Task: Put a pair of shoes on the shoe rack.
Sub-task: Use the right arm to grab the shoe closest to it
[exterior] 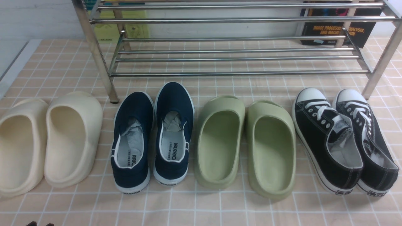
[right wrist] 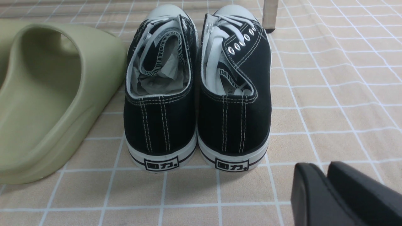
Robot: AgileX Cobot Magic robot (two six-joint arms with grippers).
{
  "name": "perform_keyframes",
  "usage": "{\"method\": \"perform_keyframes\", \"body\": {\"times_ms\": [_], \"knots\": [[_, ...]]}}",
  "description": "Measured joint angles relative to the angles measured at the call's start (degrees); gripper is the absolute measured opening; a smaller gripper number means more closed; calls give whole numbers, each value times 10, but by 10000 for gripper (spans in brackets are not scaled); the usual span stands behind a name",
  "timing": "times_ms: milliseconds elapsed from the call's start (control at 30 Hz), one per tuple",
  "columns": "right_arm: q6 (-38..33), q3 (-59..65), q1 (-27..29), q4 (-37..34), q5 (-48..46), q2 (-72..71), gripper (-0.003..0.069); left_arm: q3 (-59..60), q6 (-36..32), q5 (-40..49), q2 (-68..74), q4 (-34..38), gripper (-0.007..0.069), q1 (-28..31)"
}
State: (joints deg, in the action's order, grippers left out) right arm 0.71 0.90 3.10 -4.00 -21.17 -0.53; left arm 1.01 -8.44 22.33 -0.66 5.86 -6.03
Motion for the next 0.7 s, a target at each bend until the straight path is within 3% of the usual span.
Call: {"method": "perform_keyframes", "body": {"times_ms": [200, 367, 533, 700], "knots": [[0, 2, 0, 0, 19, 0, 104, 0, 0, 0, 0, 0, 241, 0], [0, 5, 0, 0, 127, 0, 110, 0, 0, 0, 0, 0, 241, 0], [11, 5, 0, 0, 405, 0, 115, 0, 0, 0, 0, 0, 241, 0], [60, 5, 0, 1, 607, 0, 122, 0, 0, 0, 0, 0, 241, 0]]}}
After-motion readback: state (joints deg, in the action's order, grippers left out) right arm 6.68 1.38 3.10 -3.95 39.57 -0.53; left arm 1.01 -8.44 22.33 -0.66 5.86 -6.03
